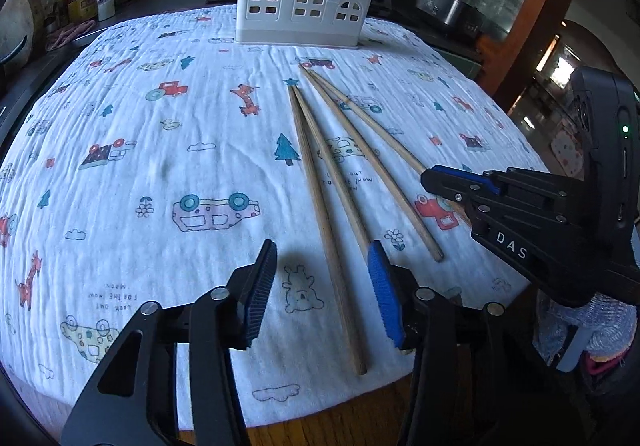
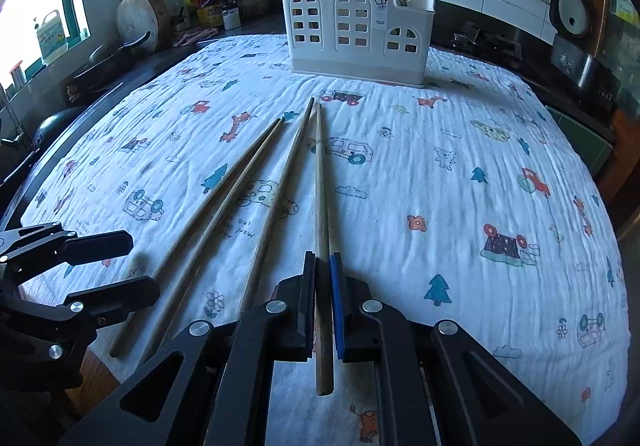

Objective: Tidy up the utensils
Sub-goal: 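Close the right tool on a chopstick while the left tool closes on another, then lift both held chopsticks and carry them toward the white holder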

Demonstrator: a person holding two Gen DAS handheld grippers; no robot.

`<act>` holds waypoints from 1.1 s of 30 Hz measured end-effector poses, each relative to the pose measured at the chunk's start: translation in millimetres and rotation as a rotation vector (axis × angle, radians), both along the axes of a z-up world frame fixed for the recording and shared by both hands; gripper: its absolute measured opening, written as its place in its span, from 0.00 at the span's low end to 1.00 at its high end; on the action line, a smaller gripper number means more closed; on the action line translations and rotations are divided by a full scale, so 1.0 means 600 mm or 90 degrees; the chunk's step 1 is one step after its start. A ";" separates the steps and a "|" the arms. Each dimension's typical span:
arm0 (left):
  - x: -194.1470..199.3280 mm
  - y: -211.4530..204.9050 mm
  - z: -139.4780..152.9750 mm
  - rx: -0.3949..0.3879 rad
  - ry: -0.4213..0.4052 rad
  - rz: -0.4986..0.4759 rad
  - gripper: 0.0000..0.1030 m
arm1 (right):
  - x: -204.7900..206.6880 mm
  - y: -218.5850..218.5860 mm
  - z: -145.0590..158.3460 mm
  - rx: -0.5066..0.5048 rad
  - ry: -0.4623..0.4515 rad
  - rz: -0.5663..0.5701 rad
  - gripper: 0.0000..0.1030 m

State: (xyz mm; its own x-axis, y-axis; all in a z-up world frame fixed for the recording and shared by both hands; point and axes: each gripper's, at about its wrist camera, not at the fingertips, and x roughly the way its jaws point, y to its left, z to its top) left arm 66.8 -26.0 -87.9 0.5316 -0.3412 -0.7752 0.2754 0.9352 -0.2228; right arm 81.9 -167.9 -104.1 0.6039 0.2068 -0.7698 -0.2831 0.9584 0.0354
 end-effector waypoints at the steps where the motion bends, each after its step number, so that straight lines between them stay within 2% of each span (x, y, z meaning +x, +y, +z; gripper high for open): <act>1: 0.001 -0.001 -0.001 -0.002 0.003 -0.001 0.35 | -0.001 -0.002 -0.001 0.001 0.001 -0.001 0.07; 2: 0.001 -0.002 -0.003 -0.003 0.005 0.000 0.30 | -0.001 -0.002 -0.002 0.003 0.001 -0.002 0.07; 5: 0.004 -0.004 -0.006 0.000 0.009 -0.001 0.24 | -0.003 -0.005 -0.004 0.007 0.003 -0.002 0.07; 19: 0.005 -0.022 -0.006 0.054 0.007 0.007 0.22 | -0.003 -0.005 -0.006 0.008 0.001 -0.002 0.08; 22: 0.002 -0.026 -0.006 0.075 -0.004 0.008 0.13 | -0.004 -0.003 -0.006 0.005 -0.001 -0.002 0.08; 23: 0.002 -0.025 -0.005 0.071 -0.003 0.008 0.08 | -0.004 -0.003 -0.006 0.004 -0.001 -0.002 0.07; 28: 0.001 -0.020 0.003 0.056 -0.005 0.006 0.08 | -0.006 -0.002 -0.001 0.006 -0.005 -0.003 0.07; 33: -0.001 -0.006 0.033 0.041 -0.034 0.007 0.07 | -0.013 -0.004 0.025 0.012 -0.030 -0.003 0.07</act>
